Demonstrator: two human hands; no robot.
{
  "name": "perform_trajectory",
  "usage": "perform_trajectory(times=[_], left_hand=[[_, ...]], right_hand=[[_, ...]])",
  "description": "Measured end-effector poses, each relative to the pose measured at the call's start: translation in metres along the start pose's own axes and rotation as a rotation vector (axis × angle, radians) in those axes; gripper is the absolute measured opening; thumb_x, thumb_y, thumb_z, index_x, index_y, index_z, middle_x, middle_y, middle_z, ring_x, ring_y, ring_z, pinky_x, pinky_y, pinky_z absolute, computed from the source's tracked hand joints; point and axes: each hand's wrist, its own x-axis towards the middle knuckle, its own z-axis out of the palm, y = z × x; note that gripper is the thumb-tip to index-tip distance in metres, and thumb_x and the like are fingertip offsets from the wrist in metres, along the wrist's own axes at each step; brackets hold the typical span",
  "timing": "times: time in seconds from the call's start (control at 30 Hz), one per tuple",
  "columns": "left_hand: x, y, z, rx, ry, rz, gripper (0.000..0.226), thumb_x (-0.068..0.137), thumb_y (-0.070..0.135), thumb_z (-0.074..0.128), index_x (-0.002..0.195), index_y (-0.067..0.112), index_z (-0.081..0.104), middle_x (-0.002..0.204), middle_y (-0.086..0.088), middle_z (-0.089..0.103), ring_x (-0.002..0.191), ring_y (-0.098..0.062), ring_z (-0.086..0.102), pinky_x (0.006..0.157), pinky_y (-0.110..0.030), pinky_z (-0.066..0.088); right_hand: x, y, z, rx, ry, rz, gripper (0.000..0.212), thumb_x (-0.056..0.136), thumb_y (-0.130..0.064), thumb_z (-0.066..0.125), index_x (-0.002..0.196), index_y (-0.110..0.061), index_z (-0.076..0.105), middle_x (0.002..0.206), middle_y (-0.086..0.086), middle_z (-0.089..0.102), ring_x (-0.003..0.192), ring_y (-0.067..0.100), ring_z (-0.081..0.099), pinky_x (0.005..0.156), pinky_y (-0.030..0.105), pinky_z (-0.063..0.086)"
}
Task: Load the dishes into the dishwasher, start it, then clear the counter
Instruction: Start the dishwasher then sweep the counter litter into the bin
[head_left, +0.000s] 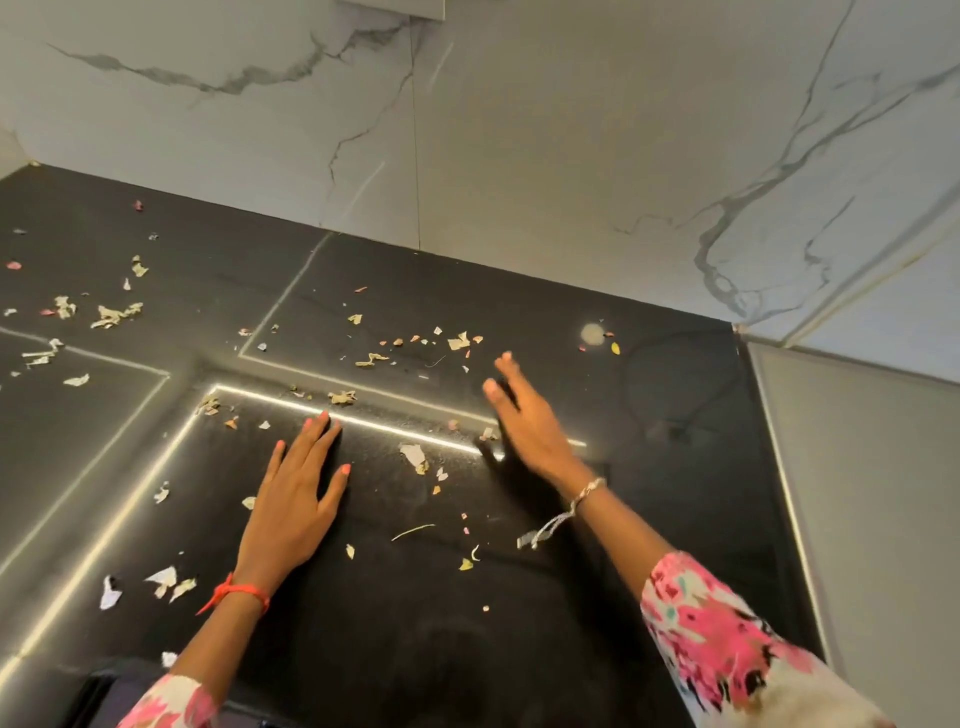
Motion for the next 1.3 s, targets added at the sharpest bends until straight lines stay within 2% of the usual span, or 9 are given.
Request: perform_trajectory(times=[0.1,0.23,0.4,0.57,0.67,0.77,0.9,1.17,1.3], left_hand=[[0.001,0.000,0.002,0.009,-0.004,-0.002,0.067,0.088,0.053,0.022,0.145,0.018,0.030,0.153,0.010,0.016,0.141,-0.002,0.007,0.115,-0.022,-0.005],[0.002,0.003,0.003,0.006,-0.017,-0.017,0.067,0.088,0.055,0.020,0.146,0.021,0.028,0.154,0.010,0.016,0.141,0.000,0.005,0.115,-0.020,-0.006],[0.000,0.003,0.002,0.003,-0.027,-0.036,0.066,0.088,0.055,0.021,0.145,0.023,0.028,0.154,0.010,0.017,0.141,0.001,0.005,0.117,-0.026,-0.001],[0.000,0.004,0.000,-0.018,-0.016,-0.038,0.065,0.088,0.055,0.022,0.145,0.024,0.029,0.153,0.014,0.016,0.141,0.003,0.005,0.116,-0.023,-0.002],[0.000,0.003,-0.001,-0.022,-0.006,-0.035,0.065,0.088,0.055,0.023,0.144,0.024,0.030,0.152,0.015,0.016,0.140,0.004,0.004,0.115,-0.020,-0.004],[0.002,0.004,0.000,-0.037,-0.004,-0.033,0.064,0.088,0.055,0.024,0.144,0.023,0.031,0.152,0.014,0.018,0.141,0.003,0.006,0.116,-0.021,-0.003],[0.000,0.004,0.001,-0.038,0.000,-0.041,0.064,0.089,0.054,0.025,0.144,0.023,0.032,0.153,0.012,0.019,0.141,0.002,0.007,0.116,-0.021,-0.003],[0.000,0.006,-0.001,-0.039,0.002,-0.046,0.063,0.088,0.054,0.025,0.143,0.025,0.031,0.151,0.016,0.016,0.141,0.001,0.007,0.115,-0.020,-0.004],[0.001,0.007,-0.001,-0.042,0.001,-0.056,0.063,0.088,0.055,0.024,0.143,0.025,0.031,0.151,0.016,0.016,0.141,0.001,0.007,0.115,-0.020,-0.004]], right_hand=[[0.041,0.024,-0.059,-0.118,0.211,0.048,0.060,0.097,-0.048,0.034,0.146,-0.016,0.025,0.157,-0.001,0.008,0.145,0.013,0.003,0.118,0.034,0.002],[0.085,0.074,-0.118,-0.420,0.183,0.200,0.068,0.095,-0.053,0.030,0.148,-0.011,0.019,0.157,0.007,0.005,0.145,0.021,0.001,0.117,0.039,0.001],[0.082,0.061,-0.069,-0.555,0.220,0.228,0.078,0.094,-0.057,0.025,0.147,0.000,0.015,0.156,0.016,0.007,0.145,0.026,0.004,0.119,0.040,0.003],[0.041,0.000,0.022,-0.412,0.082,-0.020,0.072,0.095,-0.055,0.030,0.147,-0.007,0.020,0.157,0.009,0.005,0.145,0.020,0.001,0.117,0.032,-0.003],[0.036,-0.016,0.026,-0.260,0.066,-0.135,0.057,0.097,-0.048,0.033,0.143,-0.014,0.033,0.155,0.000,0.020,0.144,0.012,0.013,0.117,0.032,0.011],[0.057,0.006,-0.010,-0.346,0.295,-0.069,0.052,0.097,-0.044,0.036,0.137,-0.011,0.042,0.151,0.005,0.031,0.141,0.019,0.024,0.117,0.040,0.019],[0.065,0.053,-0.042,-0.585,0.229,0.129,0.065,0.097,-0.050,0.029,0.147,-0.011,0.021,0.156,0.010,0.011,0.145,0.024,0.005,0.119,0.038,0.004],[0.000,-0.002,0.038,-0.303,-0.112,-0.318,0.046,0.100,-0.032,0.034,0.144,-0.018,0.031,0.153,-0.007,0.021,0.141,0.002,0.014,0.119,0.031,0.012],[0.037,-0.012,0.028,-0.142,-0.031,-0.227,0.045,0.100,-0.034,0.033,0.143,-0.020,0.032,0.155,-0.006,0.015,0.143,0.007,0.010,0.115,0.028,0.011]])
